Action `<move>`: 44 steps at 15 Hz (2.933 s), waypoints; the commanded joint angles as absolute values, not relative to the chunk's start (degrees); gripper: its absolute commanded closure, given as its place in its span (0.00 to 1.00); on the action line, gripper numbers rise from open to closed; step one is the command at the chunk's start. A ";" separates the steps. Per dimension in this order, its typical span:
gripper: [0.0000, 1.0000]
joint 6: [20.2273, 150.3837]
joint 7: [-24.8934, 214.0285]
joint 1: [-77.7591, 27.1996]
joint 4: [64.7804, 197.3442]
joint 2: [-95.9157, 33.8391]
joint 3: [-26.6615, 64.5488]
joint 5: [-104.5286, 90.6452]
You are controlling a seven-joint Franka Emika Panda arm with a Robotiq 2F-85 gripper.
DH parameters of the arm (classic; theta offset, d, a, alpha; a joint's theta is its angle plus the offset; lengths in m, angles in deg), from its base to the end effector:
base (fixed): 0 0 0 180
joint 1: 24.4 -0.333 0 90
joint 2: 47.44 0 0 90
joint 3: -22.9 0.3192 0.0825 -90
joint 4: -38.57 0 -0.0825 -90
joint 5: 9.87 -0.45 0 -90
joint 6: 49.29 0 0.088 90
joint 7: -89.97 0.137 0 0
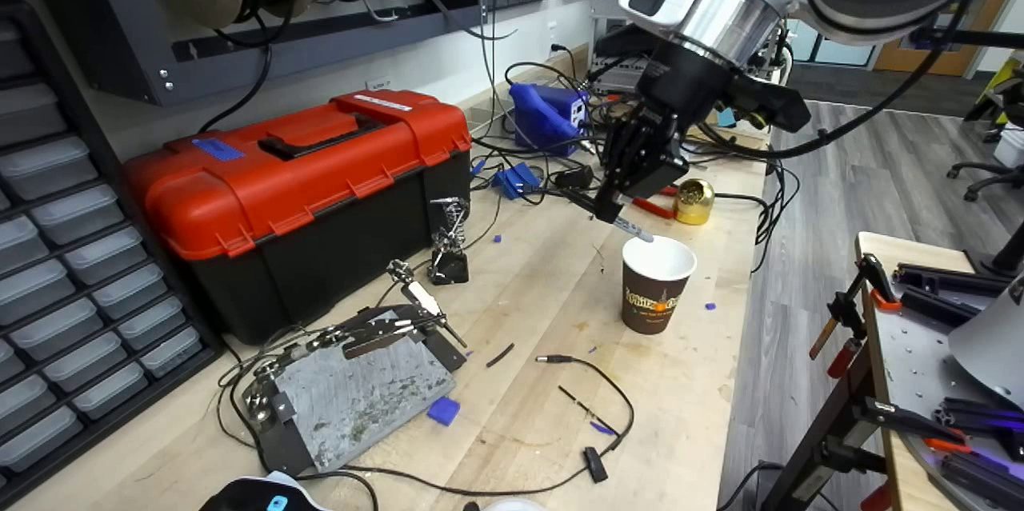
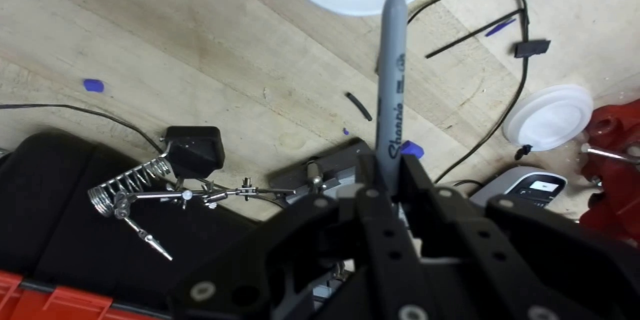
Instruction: Pick the pen on the table and put it in the cup
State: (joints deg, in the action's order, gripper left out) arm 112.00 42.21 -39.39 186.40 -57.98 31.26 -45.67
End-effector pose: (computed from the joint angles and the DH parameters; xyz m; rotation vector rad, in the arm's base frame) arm 0.4866 0.1824 0.2924 -2.6974 -0.9718 -0.6703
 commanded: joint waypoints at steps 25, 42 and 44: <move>0.96 115.01 -8.42 -44.35 193.83 -64.41 24.59 -93.49; 0.47 109.85 -28.94 -42.30 191.40 -57.72 24.16 -116.32; 0.36 109.86 -29.59 -42.25 191.39 -57.63 24.18 -116.96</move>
